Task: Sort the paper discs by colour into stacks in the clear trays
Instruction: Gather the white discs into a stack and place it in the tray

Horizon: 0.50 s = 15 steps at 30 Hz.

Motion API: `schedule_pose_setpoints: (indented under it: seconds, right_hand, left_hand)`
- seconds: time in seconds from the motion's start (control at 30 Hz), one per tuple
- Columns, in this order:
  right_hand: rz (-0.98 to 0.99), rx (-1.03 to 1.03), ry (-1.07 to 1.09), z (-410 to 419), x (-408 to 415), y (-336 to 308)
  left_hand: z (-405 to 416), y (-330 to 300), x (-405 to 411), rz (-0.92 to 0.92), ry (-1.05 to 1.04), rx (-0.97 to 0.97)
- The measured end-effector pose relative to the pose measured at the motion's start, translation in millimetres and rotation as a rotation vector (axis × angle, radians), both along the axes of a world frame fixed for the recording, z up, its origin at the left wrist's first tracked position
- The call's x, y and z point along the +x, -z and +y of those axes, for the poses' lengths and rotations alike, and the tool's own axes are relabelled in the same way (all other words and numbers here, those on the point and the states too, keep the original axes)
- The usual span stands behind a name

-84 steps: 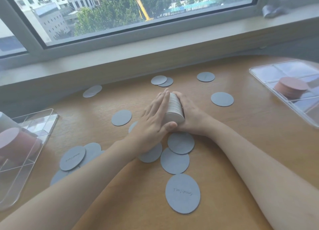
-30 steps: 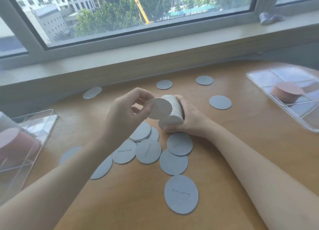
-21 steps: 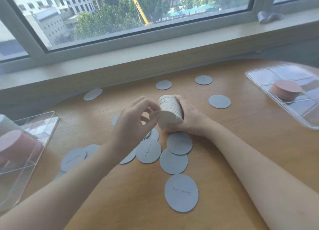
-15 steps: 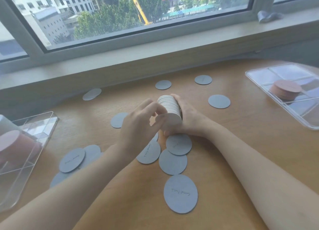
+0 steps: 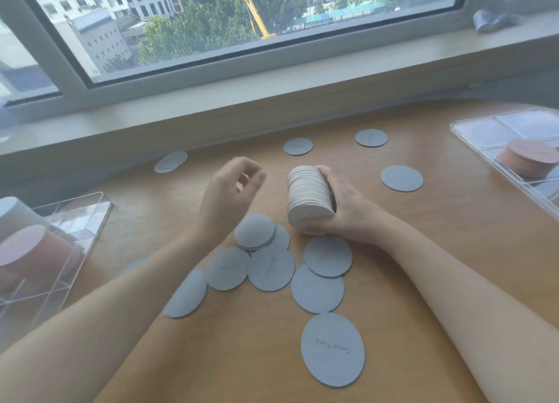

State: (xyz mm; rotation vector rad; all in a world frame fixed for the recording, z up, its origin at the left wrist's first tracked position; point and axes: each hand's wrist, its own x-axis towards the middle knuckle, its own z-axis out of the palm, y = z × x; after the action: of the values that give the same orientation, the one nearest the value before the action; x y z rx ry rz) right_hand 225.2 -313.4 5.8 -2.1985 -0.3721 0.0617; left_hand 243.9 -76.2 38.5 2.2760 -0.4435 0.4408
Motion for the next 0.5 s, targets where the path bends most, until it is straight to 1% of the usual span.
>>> schedule_pose_setpoints:
  seconds: [0.1, 0.2, 0.27, 0.33, 0.4, 0.5]
  right_hand:
    - [-0.007, -0.006, 0.012, 1.0, 1.3, 0.9]
    - [-0.026, -0.017, 0.016, 2.9, 0.9, -0.6]
    - [-0.045, -0.029, 0.021, 3.8, 0.5, -2.0]
    - [-0.057, -0.031, 0.02, 3.7, 0.7, -2.9]
    - [-0.059, -0.032, 0.016, 3.9, 0.8, -3.7]
    - [-0.062, -0.034, 0.016, 4.8, 1.1, -4.1]
  left_hand:
    - [51.7, 12.8, 58.9, 0.029, -0.194, 0.175]
    - [107.1, 23.9, 109.5, 0.16, -0.43, 0.317]
    - [136.2, 25.0, 129.8, 0.282, -0.533, 0.393]
    - [156.1, 25.3, 144.0, 0.384, -0.57, 0.437]
    - [166.8, 27.2, 154.0, 0.455, -0.564, 0.464]
    - [169.8, 28.0, 161.5, 0.493, -0.539, 0.467]
